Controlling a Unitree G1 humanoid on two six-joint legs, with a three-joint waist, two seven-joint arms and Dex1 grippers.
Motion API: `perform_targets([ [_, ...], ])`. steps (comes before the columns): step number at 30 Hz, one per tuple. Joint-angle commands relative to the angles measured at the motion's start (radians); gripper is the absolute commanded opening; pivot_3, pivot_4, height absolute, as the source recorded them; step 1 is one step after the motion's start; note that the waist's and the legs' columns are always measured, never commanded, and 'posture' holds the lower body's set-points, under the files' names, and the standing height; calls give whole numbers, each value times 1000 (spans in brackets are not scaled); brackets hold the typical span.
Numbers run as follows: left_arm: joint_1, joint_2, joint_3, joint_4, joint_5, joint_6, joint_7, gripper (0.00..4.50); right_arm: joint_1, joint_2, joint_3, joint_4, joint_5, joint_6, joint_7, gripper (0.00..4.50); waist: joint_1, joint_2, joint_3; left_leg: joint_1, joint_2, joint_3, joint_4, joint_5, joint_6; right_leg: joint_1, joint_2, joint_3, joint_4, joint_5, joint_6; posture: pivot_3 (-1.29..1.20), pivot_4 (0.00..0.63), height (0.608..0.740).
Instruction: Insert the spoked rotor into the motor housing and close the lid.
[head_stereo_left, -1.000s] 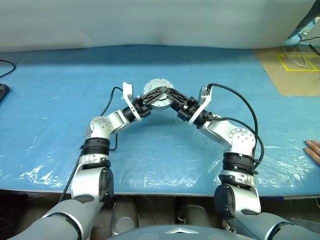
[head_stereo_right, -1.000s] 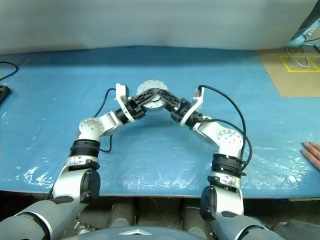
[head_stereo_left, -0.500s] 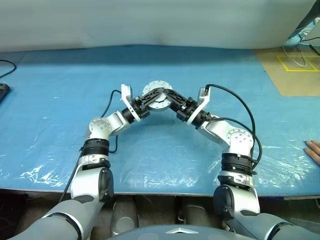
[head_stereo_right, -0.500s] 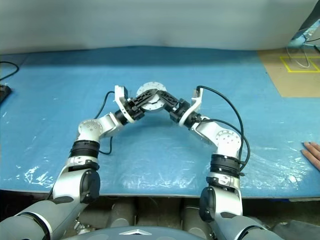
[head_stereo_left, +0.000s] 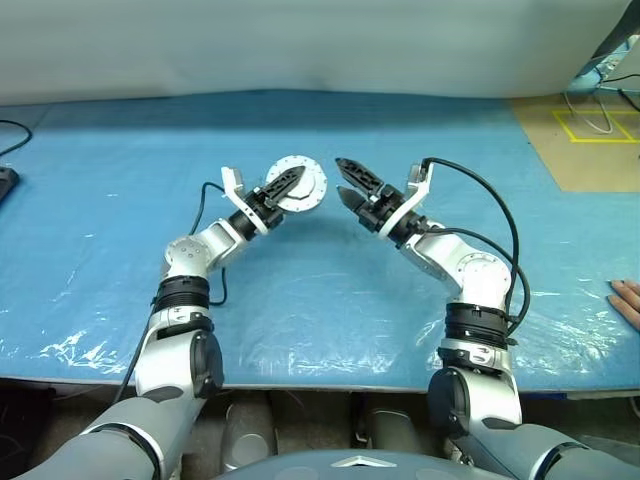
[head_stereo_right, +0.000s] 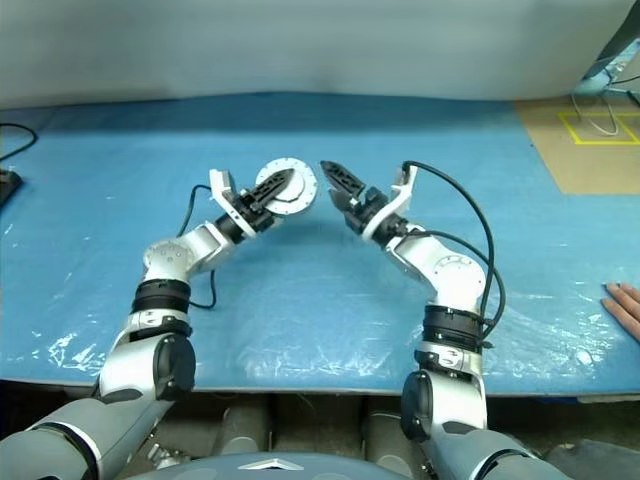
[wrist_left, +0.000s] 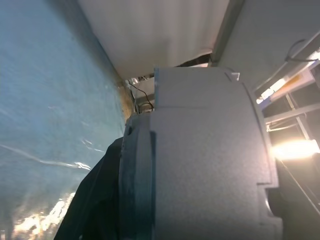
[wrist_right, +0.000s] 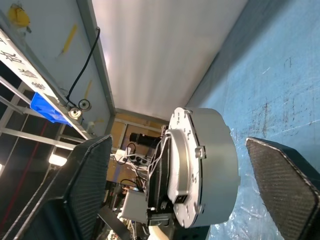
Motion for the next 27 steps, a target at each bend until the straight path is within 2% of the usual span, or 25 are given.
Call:
perform_targets([
  [1,-37,4,15,-36,-27,-5,-25,2454,-2,8,4,-40,33,-5,4,4324,0,0,0,0,0,0,0,0,0,0,0,0,0,0,0,0,150,740],
  [8,-79,77,39,7,18,-88,-17,2454,-2,-2,2,-41,15,-20,3,4324,-2,-1,0,0,0,0,0,0,0,0,0,0,0,0,0,0,150,740],
  [11,-110,125,61,64,62,-194,9,2454,3,-38,16,-65,-50,-58,16,4324,-1,-1,0,0,0,0,0,0,0,0,0,0,0,0,1,0,150,740],
  [14,-133,174,79,148,108,-286,40,2454,23,-90,77,-114,-182,-129,66,4324,0,-1,0,-1,0,0,1,0,0,0,0,0,-1,1,1,0,150,740],
  [17,-132,218,74,214,160,-350,43,2454,45,-117,92,-134,-223,-146,90,4324,0,-1,0,-1,0,-1,0,0,0,0,0,0,-1,1,1,0,150,740],
  [25,-105,214,58,285,242,-383,67,2454,65,-117,120,-135,-286,-155,106,4324,5,-5,3,-2,-1,-2,2,0,0,0,0,-1,-1,1,2,0,150,740],
  [27,-103,213,62,289,250,-389,72,3174,65,-110,123,-134,-290,-153,103,4369,5,-6,3,-2,0,-2,3,0,0,0,0,-1,0,1,2,0,150,740],
])
